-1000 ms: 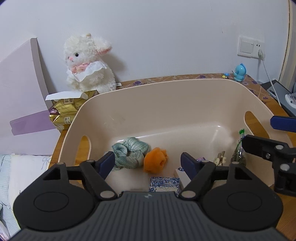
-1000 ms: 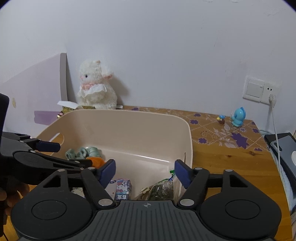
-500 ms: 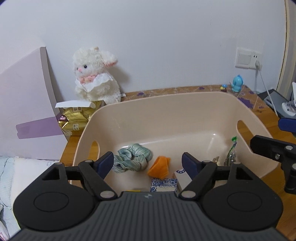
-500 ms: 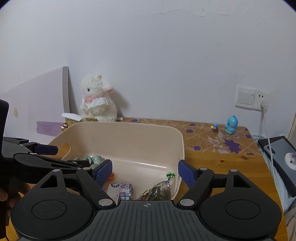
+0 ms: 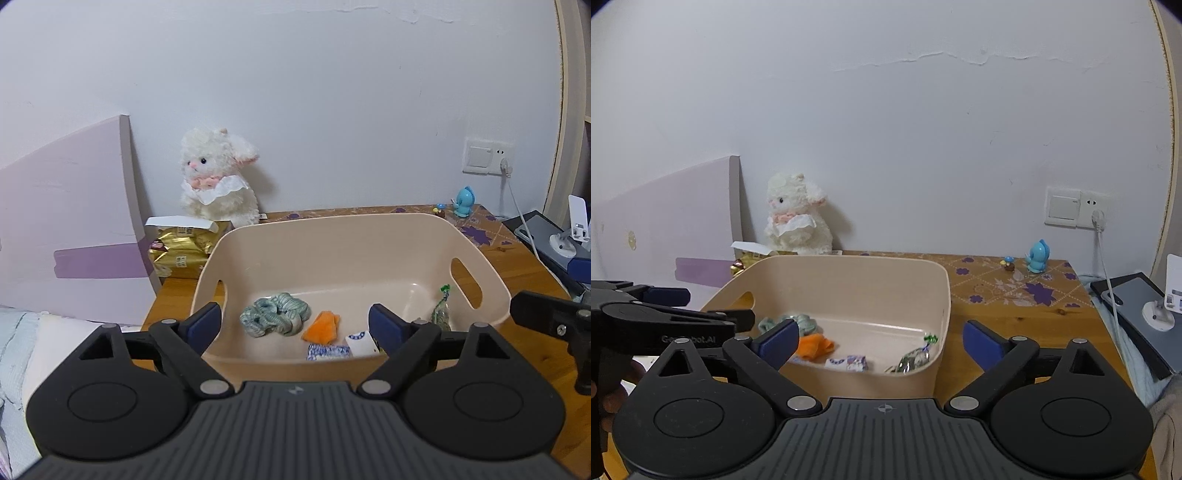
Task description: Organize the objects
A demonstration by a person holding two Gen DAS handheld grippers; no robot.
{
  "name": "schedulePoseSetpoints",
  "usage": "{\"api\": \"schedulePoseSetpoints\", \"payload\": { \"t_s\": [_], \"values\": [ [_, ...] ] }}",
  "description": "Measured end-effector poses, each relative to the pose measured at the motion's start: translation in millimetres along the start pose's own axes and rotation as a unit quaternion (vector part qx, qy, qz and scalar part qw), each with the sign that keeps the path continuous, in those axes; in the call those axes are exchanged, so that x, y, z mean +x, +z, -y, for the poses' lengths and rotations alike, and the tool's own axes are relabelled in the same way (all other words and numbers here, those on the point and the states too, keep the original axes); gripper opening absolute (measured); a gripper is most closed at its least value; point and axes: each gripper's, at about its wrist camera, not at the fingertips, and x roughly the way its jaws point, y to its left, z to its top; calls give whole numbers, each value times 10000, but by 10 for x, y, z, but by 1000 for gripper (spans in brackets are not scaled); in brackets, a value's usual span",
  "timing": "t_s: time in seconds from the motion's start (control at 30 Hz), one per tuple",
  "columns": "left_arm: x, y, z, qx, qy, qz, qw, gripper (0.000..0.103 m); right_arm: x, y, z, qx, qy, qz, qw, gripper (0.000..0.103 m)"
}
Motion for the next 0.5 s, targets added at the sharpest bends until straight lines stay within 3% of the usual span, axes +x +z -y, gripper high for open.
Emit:
{"api": "schedulePoseSetpoints", "payload": {
  "t_s": [0.5],
  "values": [
    [-638,-424,-68,-141,-61,92,9998,88,-548,-262,-178,-163,56,6,9999,103]
  ]
}}
